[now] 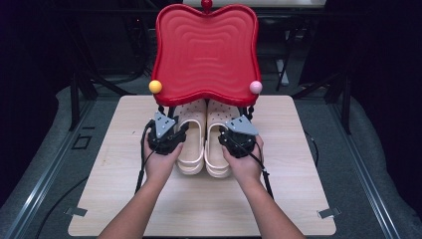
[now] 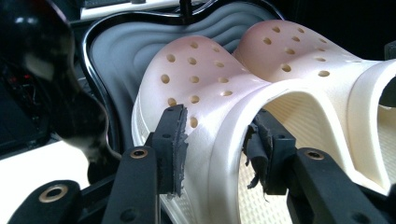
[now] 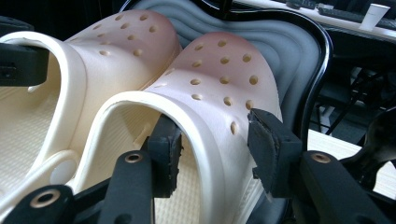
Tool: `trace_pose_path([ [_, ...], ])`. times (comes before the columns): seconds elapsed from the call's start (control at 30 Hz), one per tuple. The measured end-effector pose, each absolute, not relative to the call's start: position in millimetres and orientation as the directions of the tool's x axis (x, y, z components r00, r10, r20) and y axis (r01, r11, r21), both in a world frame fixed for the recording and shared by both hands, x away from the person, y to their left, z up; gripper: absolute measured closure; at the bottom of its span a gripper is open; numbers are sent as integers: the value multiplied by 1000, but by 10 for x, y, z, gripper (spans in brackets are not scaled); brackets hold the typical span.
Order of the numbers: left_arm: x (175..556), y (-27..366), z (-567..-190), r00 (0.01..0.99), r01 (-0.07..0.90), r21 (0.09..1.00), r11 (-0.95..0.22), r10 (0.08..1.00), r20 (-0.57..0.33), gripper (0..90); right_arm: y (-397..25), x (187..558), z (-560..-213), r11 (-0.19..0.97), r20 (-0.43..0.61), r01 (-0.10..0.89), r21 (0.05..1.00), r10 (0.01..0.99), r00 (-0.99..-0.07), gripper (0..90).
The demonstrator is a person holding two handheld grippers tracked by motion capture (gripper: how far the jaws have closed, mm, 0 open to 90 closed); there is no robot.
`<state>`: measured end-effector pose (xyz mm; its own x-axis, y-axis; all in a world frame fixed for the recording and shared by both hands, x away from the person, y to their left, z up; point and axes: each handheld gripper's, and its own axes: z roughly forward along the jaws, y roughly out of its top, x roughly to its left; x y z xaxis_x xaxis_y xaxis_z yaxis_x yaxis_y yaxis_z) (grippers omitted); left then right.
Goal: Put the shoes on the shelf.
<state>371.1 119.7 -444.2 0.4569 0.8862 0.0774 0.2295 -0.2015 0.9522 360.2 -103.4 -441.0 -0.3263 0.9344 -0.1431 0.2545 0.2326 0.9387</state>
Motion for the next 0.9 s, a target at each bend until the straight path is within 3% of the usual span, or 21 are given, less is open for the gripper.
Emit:
trace_pose_path([
  [0.9, 3556, 1293, -4338, 501, 240, 953, -183, 865, 40, 530, -1084, 3465, -4374, 256, -140, 276, 926, 915, -379, 526],
])
